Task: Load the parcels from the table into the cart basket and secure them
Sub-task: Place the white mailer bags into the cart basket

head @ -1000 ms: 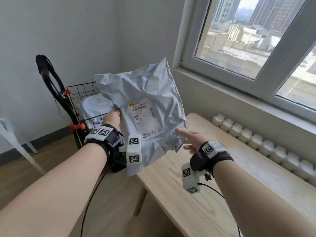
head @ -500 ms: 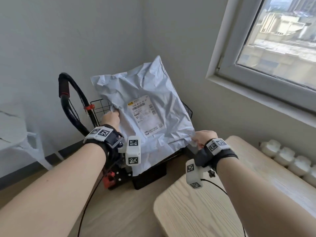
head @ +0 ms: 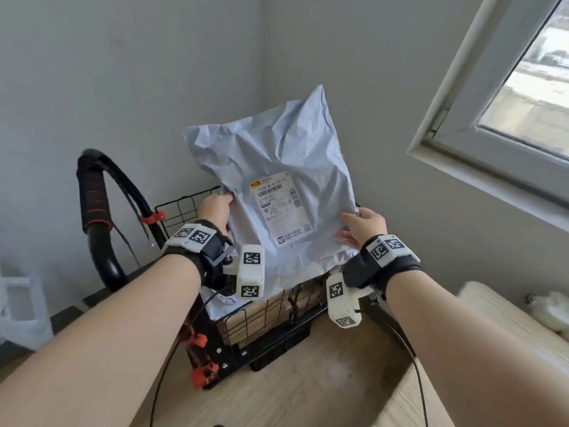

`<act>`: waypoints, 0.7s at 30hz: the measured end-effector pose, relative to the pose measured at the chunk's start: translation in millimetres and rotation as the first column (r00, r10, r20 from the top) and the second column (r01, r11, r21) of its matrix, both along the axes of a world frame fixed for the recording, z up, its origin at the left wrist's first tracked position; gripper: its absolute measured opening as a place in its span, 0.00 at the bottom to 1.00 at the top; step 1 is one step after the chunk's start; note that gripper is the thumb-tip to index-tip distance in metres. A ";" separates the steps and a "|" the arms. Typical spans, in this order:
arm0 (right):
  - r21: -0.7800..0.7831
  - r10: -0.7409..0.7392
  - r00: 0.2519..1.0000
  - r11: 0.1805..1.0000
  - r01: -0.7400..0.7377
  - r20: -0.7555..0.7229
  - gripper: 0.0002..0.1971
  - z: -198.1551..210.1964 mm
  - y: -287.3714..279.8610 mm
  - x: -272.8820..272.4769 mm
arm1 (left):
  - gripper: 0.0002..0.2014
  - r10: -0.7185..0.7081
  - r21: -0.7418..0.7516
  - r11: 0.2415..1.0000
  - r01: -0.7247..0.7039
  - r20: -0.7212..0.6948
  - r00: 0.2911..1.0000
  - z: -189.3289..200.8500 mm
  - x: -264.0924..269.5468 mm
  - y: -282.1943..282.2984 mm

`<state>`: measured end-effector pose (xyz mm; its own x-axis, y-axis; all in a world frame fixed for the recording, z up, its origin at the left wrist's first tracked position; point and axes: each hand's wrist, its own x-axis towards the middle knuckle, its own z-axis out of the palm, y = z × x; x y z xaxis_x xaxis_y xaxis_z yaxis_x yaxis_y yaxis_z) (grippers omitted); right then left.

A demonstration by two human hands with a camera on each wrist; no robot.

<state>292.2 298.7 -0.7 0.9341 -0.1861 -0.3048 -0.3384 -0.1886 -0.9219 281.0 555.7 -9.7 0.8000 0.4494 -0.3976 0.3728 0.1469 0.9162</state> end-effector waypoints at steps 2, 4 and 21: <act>-0.019 -0.116 0.993 0.993 0.116 0.019 0.07 4.6 12.2 22.9 | 0.04 -0.001 -0.109 0.994 0.004 0.031 1.000 8.8 23.9 15.2; -0.076 -0.197 0.979 0.977 0.201 0.059 0.07 7.7 22.1 46.6 | 0.07 -0.010 -0.157 0.988 0.017 0.044 0.999 18.0 45.3 30.8; -0.298 -0.241 0.971 0.926 0.230 0.000 0.09 -30.7 60.1 163.1 | 0.16 -0.141 -0.126 0.982 0.139 -0.010 0.990 -16.8 149.4 72.7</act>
